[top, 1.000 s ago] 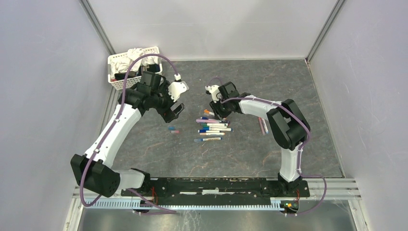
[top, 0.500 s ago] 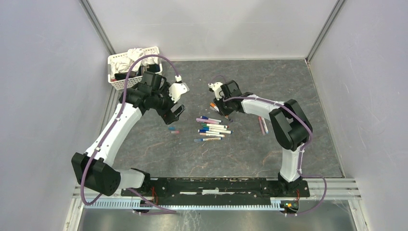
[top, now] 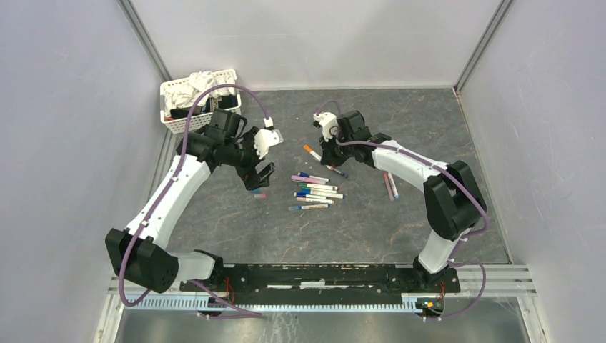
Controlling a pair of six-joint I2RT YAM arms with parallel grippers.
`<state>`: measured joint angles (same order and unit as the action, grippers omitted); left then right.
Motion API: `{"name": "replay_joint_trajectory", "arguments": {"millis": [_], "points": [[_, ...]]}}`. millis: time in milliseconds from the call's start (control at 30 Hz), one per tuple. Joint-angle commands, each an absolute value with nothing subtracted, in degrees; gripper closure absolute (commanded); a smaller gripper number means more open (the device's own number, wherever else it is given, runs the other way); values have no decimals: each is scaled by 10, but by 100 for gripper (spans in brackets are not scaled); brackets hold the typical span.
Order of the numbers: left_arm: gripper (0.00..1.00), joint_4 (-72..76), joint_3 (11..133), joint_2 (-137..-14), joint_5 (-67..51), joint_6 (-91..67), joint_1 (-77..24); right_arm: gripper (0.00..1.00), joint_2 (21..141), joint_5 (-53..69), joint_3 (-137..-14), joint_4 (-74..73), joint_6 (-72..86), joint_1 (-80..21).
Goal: Open the pen caps
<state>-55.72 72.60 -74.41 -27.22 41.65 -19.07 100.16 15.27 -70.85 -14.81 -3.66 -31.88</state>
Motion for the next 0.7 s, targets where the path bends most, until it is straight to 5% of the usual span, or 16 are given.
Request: {"name": "replay_joint_trajectory", "arguments": {"millis": [0,300,667], "points": [[0,-565,725,-733,-306,456,-188,100,983,261,-703,-156,-6,-321],[0,-597,686,-689,-351,611,-201,100,928,455,-655,-152,36,-373],[11,-636,640,-678,-265,671,-297,100,945,545,-678,-101,95,-442]]}}
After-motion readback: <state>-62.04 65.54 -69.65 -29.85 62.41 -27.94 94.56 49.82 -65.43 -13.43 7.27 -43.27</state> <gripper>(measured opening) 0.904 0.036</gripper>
